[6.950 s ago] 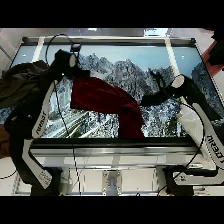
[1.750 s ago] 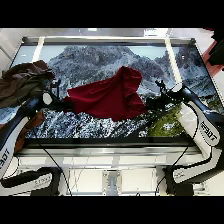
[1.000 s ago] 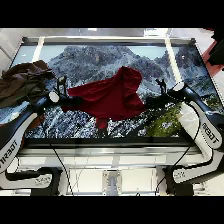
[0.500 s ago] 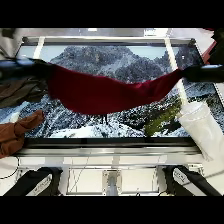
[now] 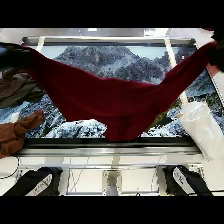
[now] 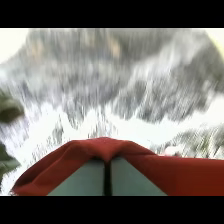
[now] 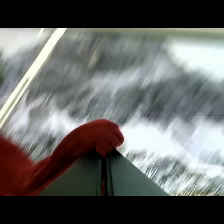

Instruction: Fold the shirts.

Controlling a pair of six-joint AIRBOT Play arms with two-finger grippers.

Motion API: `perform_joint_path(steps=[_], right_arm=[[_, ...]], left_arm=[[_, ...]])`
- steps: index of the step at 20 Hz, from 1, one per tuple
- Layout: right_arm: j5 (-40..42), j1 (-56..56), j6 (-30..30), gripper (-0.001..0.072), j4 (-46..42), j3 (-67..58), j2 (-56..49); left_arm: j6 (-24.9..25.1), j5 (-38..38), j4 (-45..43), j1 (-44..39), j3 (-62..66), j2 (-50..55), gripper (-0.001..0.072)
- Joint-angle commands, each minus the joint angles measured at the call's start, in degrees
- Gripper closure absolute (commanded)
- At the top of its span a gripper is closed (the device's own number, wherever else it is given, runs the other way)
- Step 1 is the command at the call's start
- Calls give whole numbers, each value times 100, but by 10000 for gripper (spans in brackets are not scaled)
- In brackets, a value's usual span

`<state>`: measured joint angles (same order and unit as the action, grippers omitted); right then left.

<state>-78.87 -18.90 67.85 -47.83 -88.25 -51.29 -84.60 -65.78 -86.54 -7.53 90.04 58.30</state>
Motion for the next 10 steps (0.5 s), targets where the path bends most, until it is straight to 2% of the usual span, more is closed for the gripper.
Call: perform_joint_path(steps=[1,5,7,8,9,10], right_arm=[[-275,243,17,677,2,1060,-387],[850,962,17,677,-621,2970,-1084],[1652,1246,17,677,-754,3687,-1493],[1998,1333,15,677,-778,3912,-1685],[2328,1390,15,677,-780,4068,-1867],[2610,1401,17,674,-776,4144,-1998]], left_arm=[[66,-118,-92,2,37,1519,696],[35,-74,-175,2,37,3657,695],[-245,61,-153,2,37,4459,677],[-525,260,-162,4,37,4693,567],[-807,522,-192,7,37,4817,412],[-994,850,-201,7,50,4813,404]])
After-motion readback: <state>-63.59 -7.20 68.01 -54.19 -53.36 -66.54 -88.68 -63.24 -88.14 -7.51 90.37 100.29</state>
